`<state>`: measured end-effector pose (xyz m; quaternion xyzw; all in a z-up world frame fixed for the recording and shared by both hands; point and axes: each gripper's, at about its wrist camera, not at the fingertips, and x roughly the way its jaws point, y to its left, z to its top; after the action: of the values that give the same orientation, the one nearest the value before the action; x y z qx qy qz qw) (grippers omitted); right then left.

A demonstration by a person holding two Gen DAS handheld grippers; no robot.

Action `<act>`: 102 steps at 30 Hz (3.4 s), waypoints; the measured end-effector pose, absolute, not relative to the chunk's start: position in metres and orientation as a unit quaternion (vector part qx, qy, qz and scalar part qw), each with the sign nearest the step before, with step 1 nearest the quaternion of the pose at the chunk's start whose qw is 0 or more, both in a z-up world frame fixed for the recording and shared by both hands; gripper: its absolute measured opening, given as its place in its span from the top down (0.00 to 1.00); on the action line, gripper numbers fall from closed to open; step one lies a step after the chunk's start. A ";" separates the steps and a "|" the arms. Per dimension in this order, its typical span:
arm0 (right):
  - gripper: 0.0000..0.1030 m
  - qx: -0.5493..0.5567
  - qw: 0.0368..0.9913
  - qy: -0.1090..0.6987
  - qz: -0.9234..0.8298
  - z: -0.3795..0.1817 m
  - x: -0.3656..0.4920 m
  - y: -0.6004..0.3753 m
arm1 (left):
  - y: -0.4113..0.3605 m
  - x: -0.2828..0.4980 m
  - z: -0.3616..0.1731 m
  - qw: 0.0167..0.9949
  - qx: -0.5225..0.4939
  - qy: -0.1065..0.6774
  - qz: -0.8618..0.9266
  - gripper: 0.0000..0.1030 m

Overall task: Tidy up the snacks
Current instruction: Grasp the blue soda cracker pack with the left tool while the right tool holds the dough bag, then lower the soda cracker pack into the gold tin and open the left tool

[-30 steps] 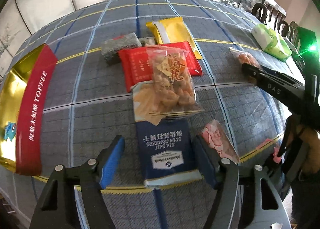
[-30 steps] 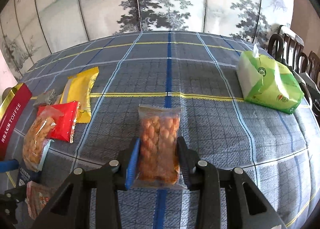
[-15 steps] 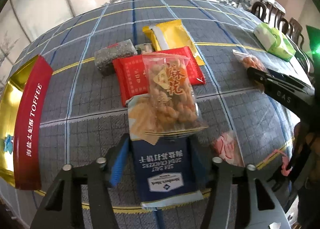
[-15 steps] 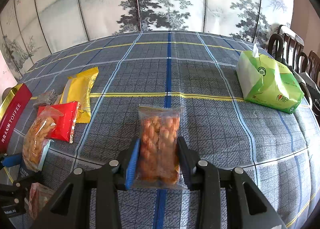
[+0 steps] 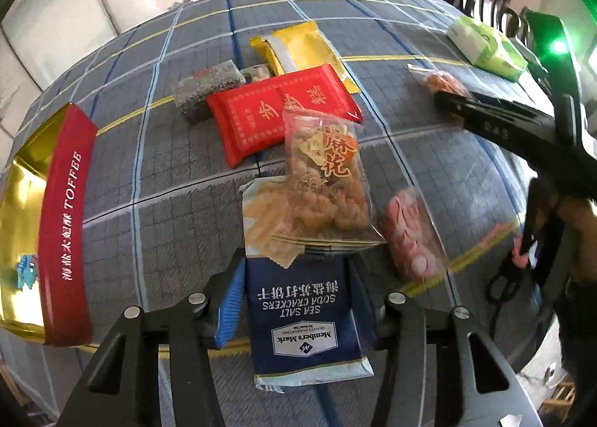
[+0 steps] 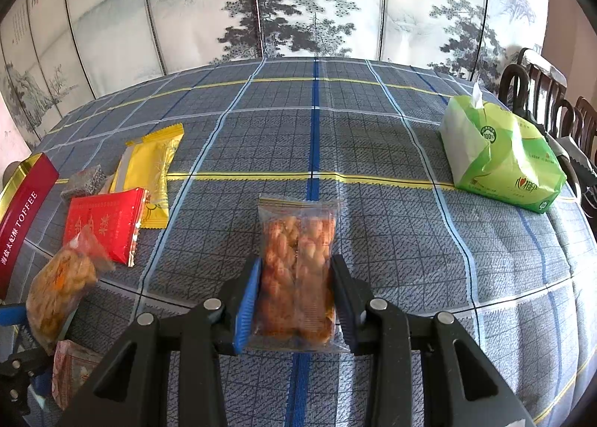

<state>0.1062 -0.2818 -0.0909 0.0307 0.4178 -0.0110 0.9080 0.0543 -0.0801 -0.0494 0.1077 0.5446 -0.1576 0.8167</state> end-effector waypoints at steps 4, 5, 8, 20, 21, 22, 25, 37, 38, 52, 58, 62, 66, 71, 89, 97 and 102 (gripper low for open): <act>0.63 0.030 0.908 0.418 -0.012 -0.091 0.106 -0.283 | -0.076 0.047 -0.046 0.812 0.106 0.550 -0.166 0.54; 0.63 0.029 0.908 0.418 -0.012 -0.091 0.106 -0.282 | -0.074 0.045 -0.045 0.811 0.106 0.550 -0.168 0.55; 0.63 0.026 0.908 0.418 -0.014 -0.091 0.105 -0.282 | -0.069 0.042 -0.041 0.814 0.108 0.546 -0.168 0.55; 0.63 0.014 0.907 0.420 -0.020 -0.090 0.103 -0.276 | -0.035 0.037 -0.023 0.829 0.095 0.532 -0.146 0.55; 0.63 0.012 0.907 0.420 -0.021 -0.090 0.103 -0.276 | -0.032 0.037 -0.021 0.831 0.093 0.530 -0.143 0.55; 0.63 0.010 0.907 0.420 -0.022 -0.090 0.102 -0.276 | -0.028 0.037 -0.018 0.834 0.090 0.526 -0.140 0.55; 0.64 0.008 0.907 0.420 -0.023 -0.090 0.102 -0.275 | -0.018 0.039 -0.011 0.839 0.082 0.520 -0.134 0.55; 0.64 0.004 0.907 0.420 -0.026 -0.090 0.103 -0.273 | 0.045 0.054 0.017 0.864 0.053 0.496 -0.073 0.55; 0.64 0.004 0.907 0.420 -0.026 -0.090 0.103 -0.273 | 0.055 0.057 0.021 0.867 0.048 0.492 -0.063 0.55; 0.64 0.001 0.907 0.420 -0.027 -0.090 0.102 -0.274 | 0.166 0.091 0.016 0.868 0.045 0.493 0.045 0.55; 0.63 0.001 0.907 0.420 -0.027 -0.090 0.102 -0.273 | 0.190 0.094 0.001 0.860 0.041 0.506 0.051 0.55; 0.63 -0.001 0.907 0.420 -0.028 -0.090 0.103 -0.272 | 0.198 0.096 -0.007 0.857 0.043 0.511 0.054 0.55; 0.63 -0.005 0.907 0.420 -0.031 -0.089 0.102 -0.274 | 0.204 0.098 -0.015 0.853 0.052 0.516 0.056 0.55; 0.64 -0.011 0.907 0.420 -0.034 -0.089 0.100 -0.270 | 0.211 0.102 -0.020 0.854 0.049 0.514 0.060 0.55; 0.64 -0.018 0.902 0.428 -0.049 -0.087 0.103 -0.265 | 0.213 0.109 -0.027 0.854 0.052 0.514 0.054 0.47; 0.64 -0.012 0.896 0.438 -0.063 -0.084 0.106 -0.262 | 0.208 0.100 -0.022 0.861 0.047 0.505 0.051 0.39; 0.64 -0.001 0.895 0.441 -0.073 -0.083 0.106 -0.260 | 0.205 0.089 -0.013 0.869 0.043 0.489 0.061 0.32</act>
<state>0.1064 -0.2605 -0.0828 -0.0009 0.4408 -0.0731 0.8946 0.0895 0.2049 -0.0130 0.0427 0.4886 0.0613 0.8693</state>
